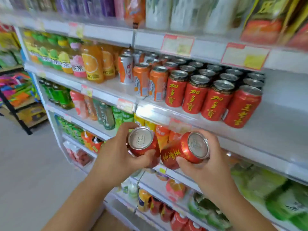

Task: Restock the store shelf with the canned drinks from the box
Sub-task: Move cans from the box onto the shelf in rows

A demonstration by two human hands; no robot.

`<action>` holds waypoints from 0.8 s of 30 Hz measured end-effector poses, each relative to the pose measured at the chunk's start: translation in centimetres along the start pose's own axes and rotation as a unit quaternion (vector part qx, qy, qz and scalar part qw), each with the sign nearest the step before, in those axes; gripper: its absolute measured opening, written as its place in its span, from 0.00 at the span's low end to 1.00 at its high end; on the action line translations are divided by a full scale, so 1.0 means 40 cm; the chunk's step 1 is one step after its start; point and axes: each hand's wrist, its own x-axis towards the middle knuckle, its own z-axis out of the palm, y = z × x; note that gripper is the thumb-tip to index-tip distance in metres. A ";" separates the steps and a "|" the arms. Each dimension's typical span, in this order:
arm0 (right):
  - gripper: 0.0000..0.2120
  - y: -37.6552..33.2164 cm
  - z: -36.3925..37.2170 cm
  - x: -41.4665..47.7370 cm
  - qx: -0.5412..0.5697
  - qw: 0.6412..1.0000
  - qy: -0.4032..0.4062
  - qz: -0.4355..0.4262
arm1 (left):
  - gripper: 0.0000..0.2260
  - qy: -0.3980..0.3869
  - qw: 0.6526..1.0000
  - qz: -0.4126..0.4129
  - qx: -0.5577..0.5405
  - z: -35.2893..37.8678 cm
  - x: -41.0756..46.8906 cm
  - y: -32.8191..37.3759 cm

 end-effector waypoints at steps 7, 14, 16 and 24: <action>0.30 -0.027 -0.290 0.024 -0.041 0.986 0.163 0.018 | 0.24 -0.012 0.991 0.111 -0.080 0.142 0.096 0.252; 0.31 0.071 -0.498 0.098 -0.113 0.968 0.221 0.042 | 0.24 0.014 0.987 0.124 -0.103 0.278 0.181 0.362; 0.33 0.106 -0.536 0.130 -0.129 0.970 0.196 0.060 | 0.24 0.016 0.988 0.122 -0.095 0.296 0.199 0.371; 0.29 0.168 -0.559 0.224 -0.075 0.974 0.182 0.112 | 0.28 0.015 0.994 0.107 -0.024 0.318 0.232 0.399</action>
